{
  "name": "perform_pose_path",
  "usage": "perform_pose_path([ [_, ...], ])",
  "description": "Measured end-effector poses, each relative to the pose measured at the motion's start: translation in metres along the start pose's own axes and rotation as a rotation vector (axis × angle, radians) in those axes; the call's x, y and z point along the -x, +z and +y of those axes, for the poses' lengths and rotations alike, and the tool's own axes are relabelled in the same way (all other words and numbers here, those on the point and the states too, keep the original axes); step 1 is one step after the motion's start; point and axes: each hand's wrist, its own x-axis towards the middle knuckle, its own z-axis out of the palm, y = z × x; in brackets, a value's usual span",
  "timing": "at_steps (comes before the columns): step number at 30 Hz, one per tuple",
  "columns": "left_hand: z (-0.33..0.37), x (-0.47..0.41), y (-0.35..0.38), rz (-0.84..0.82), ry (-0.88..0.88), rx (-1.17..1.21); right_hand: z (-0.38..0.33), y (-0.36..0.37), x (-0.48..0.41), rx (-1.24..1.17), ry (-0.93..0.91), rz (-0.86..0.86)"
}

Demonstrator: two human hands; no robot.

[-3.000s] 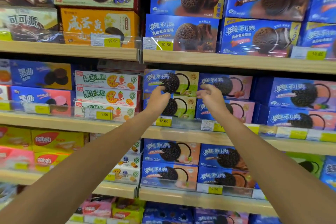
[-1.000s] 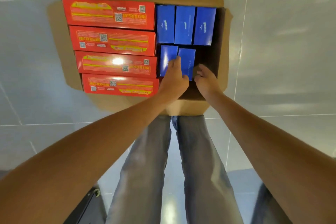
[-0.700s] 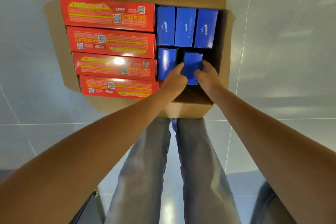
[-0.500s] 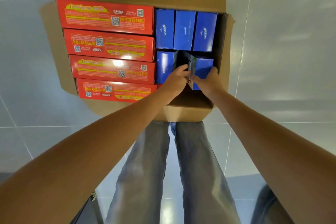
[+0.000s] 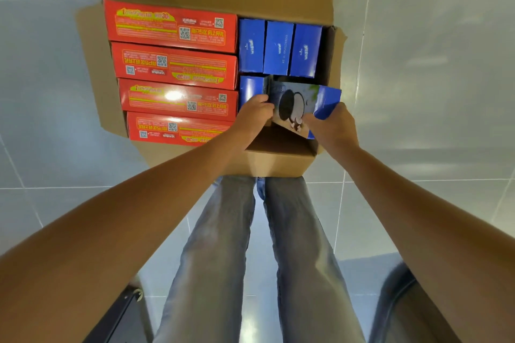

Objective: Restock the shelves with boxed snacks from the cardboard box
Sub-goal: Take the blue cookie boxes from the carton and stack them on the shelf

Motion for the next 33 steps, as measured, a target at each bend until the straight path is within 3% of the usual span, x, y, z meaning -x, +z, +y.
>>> perform_pose_path([
  [8,0.062,0.099,-0.018,-0.011,0.137,-0.115,-0.041,-0.092,0.081,-0.034,0.019,0.008],
  [12,0.111,0.169,-0.039,0.068,0.259,-0.168,-0.087,-0.158,0.141,-0.108,-0.048,0.049],
  [19,0.180,0.285,-0.094,0.123,0.261,-0.234,-0.185,-0.243,0.235,-0.289,-0.217,0.001],
  [26,0.254,0.433,-0.181,0.174,0.404,-0.053,-0.321,-0.327,0.340,-0.428,-0.466,0.002],
  [31,0.296,0.529,-0.228,0.318,0.599,0.107,-0.394,-0.378,0.410,-0.537,-0.663,0.029],
  [33,0.308,0.571,-0.238,0.294,0.685,0.167,-0.417,-0.397,0.437,-0.546,-0.763,0.054],
])
